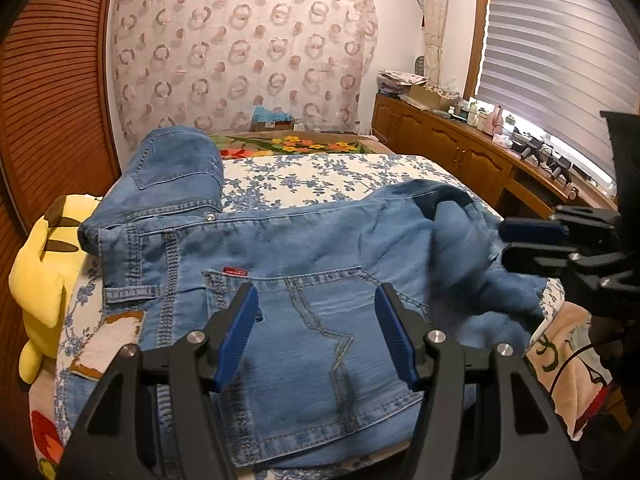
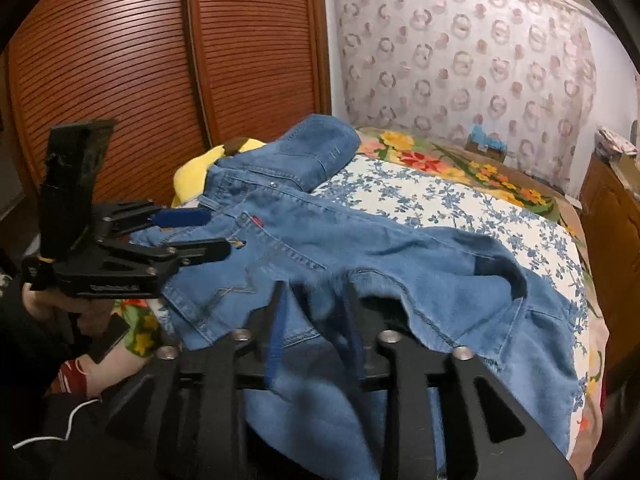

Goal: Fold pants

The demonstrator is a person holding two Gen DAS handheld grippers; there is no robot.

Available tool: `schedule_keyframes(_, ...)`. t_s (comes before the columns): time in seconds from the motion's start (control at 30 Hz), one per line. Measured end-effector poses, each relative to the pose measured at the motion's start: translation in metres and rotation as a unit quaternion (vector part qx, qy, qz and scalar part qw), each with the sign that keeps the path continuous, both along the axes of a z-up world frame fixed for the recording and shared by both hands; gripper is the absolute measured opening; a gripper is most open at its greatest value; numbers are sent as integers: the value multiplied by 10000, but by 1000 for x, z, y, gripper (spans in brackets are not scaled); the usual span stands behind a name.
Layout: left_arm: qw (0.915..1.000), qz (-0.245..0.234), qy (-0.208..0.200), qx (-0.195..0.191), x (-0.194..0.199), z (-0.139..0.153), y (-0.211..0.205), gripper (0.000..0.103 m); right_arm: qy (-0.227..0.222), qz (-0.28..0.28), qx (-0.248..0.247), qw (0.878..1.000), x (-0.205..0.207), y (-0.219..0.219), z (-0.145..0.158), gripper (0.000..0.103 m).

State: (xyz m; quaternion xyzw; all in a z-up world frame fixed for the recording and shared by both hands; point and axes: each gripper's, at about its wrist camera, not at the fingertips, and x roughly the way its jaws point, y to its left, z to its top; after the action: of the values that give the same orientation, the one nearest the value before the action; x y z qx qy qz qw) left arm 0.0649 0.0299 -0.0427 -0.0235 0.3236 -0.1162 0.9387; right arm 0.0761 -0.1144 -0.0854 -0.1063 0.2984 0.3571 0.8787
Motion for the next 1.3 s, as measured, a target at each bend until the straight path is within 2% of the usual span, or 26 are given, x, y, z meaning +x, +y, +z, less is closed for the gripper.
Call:
schedule_keyframes(0.17, 9999, -106, 16, -27, 2, -1, -11, 60, -117, -156, 9, 9998, -2, -16, 11, 35)
schedule_keyframes(0.33, 9996, -271, 57, -24, 5, -3, -25, 60, -89, -552, -41, 9984, 9, -44, 7, 37)
schedule_keyframes(0.5, 9986, -513, 95, 19, 10, -5, -46, 60, -10, -936, -89, 9956, 23, -74, -6, 43)
schedule_keyframes(0.8, 9934, -1106, 289, 48, 24, -19, -86, 60, 449, -1310, 21, 9904, 49, -105, -41, 44)
schedule_keyframes(0.93, 9912, -1270, 374, 77, 28, -27, -96, 49, 629, -1404, -17, 9881, 57, -108, -56, 44)
schedule_keyframes(1.13, 9919, -1192, 427, 138, 40, -34, -97, 21, 882, -1434, -24, 9857, 68, -109, -74, 44)
schedule_keyframes(1.3, 9924, -1178, 342, 38, 39, -31, -91, 15, 1000, -1516, 122, 9833, 84, -113, -73, 44)
